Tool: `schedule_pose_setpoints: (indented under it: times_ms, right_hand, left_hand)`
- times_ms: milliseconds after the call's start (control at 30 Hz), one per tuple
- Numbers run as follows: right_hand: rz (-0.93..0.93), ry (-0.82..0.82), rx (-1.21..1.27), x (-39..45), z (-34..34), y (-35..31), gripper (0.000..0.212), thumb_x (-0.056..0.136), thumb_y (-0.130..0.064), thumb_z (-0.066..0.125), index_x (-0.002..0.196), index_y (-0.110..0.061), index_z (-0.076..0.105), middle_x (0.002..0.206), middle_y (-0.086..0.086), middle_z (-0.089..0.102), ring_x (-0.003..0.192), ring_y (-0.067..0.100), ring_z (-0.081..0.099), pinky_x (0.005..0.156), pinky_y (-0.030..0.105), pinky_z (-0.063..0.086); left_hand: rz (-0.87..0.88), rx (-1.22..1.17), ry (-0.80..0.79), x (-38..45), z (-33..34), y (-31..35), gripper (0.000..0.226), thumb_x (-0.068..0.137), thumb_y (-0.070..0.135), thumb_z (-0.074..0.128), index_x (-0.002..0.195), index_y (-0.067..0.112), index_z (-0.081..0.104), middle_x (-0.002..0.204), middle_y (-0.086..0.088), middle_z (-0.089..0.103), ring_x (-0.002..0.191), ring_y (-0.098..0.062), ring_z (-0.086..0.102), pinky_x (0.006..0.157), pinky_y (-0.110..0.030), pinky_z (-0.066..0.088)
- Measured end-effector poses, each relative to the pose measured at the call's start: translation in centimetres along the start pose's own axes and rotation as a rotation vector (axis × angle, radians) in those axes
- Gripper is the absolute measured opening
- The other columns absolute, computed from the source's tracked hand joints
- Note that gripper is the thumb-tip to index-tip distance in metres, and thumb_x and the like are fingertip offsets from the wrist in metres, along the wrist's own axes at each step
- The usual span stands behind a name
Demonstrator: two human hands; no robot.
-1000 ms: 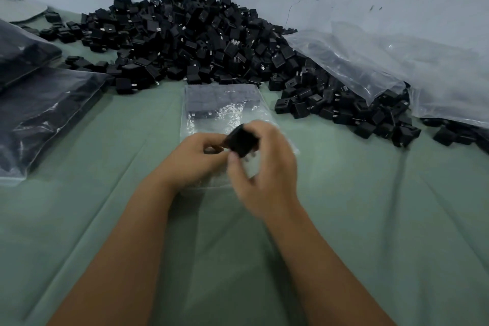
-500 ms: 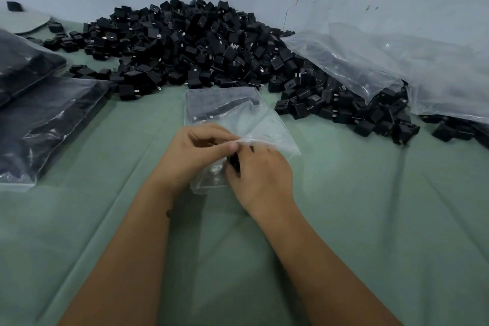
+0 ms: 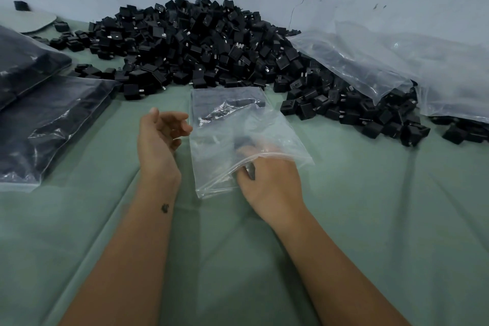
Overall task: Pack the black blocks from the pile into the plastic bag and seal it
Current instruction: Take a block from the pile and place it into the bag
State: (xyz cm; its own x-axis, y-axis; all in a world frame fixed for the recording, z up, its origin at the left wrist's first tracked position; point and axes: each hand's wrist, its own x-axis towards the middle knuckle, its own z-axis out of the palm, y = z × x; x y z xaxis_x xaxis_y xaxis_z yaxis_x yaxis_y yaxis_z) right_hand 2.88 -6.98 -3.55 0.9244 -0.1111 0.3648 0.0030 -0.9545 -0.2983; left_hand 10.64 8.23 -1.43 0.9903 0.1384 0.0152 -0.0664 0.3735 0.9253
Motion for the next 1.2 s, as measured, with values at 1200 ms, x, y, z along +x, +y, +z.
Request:
schedule_pose_setpoints:
  times_ms: [1200]
  right_hand:
    - [0.341, -0.248, 0.400, 9.1, 5.1, 0.2, 0.069, 0.063, -0.055, 0.031, 0.132, -0.055, 0.034, 0.135, -0.004, 0.047, 0.107, 0.020, 0.053, 0.092, 0.041, 0.049]
  left_hand:
    - [0.121, 0.162, 0.033, 0.4, 1.4, -1.6, 0.032, 0.097, 0.016, 0.044, 0.079, 0.009, 0.070, 0.073, -0.005, 0.061, 0.069, -0.007, 0.054, 0.061, -0.005, 0.040]
